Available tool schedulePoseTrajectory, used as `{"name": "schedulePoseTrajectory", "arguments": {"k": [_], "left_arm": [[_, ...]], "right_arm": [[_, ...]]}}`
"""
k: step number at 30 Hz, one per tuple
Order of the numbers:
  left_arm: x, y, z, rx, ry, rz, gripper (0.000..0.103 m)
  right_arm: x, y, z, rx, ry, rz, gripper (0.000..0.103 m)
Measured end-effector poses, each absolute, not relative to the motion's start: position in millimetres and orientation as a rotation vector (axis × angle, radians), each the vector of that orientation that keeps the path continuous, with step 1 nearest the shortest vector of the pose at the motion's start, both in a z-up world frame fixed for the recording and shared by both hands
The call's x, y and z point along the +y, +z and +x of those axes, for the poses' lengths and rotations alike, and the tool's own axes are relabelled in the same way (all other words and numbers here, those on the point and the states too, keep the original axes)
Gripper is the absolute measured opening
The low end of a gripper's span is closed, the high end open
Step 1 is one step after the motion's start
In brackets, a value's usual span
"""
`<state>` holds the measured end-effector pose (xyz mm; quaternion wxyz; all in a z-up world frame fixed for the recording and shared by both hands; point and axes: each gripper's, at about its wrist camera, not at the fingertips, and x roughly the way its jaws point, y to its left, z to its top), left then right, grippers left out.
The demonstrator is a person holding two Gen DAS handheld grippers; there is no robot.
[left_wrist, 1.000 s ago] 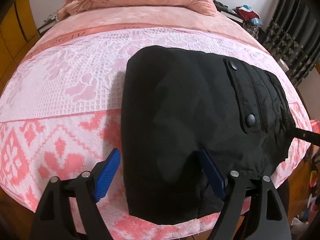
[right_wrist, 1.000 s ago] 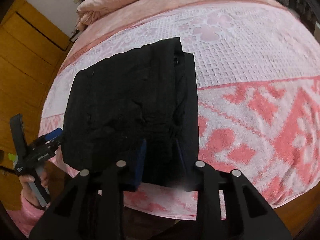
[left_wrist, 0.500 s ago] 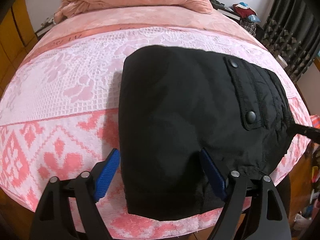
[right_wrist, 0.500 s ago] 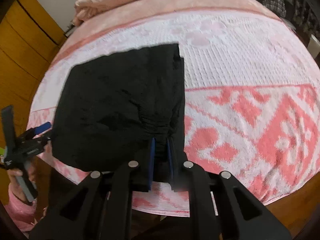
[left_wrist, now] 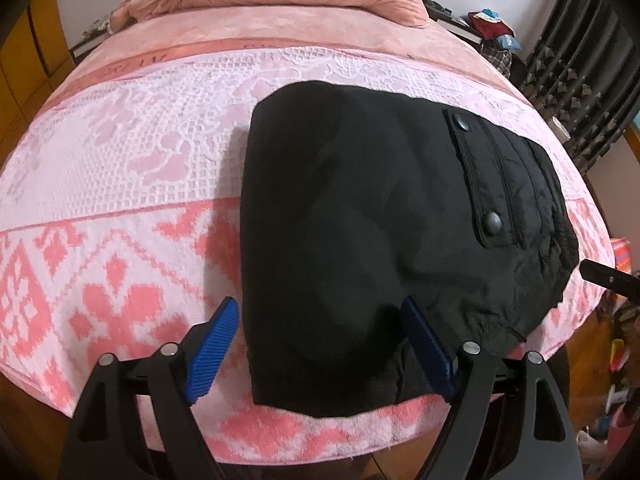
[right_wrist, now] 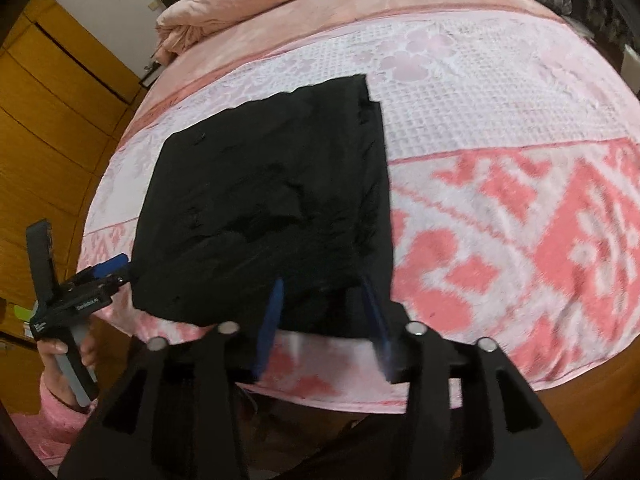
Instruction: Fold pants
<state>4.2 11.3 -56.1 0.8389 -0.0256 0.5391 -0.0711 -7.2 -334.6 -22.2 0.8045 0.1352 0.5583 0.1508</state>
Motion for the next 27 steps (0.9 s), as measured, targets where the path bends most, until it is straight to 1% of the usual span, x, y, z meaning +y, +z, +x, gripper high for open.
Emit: {"name": "schedulePoseTrajectory", "arguments": {"k": [3,9,13,15,16,17,19,23,27], "left_arm": [[10,-59,-1,1.151,-0.151,-0.059,0.084],[12,-66,-1,1.167,-0.147,-0.105,0.086],[8,-66,1,1.167,-0.146,-0.106,0.086],[4,-65,1,1.158,-0.149,-0.09,0.086],[2,-64,2,1.154,-0.146,-0.077,0.086],[1,-64,3,1.153,-0.142,-0.071,0.086],[0,-63,5,1.153,-0.143,-0.078,0.086],[-3,-62,6,1.15,-0.151,-0.086,0.086],[-7,-66,10,1.149,-0.15,-0.069,0.089]], "right_arm": [[-326,-28,-7,1.215,0.341,0.3,0.046],[-311,-47,-3,1.28,0.428,0.411,0.047],[-297,-52,2,1.29,0.443,0.425,0.046],[-293,-53,5,1.29,0.427,0.413,0.036],[-291,-54,6,1.294,0.409,0.383,0.024],[-291,-53,6,1.292,0.394,0.37,0.016],[-297,-48,3,1.279,0.41,0.396,0.007],[-308,-32,-1,1.235,0.396,0.388,0.004],[-307,-39,-2,1.261,0.367,0.367,0.004]]}}
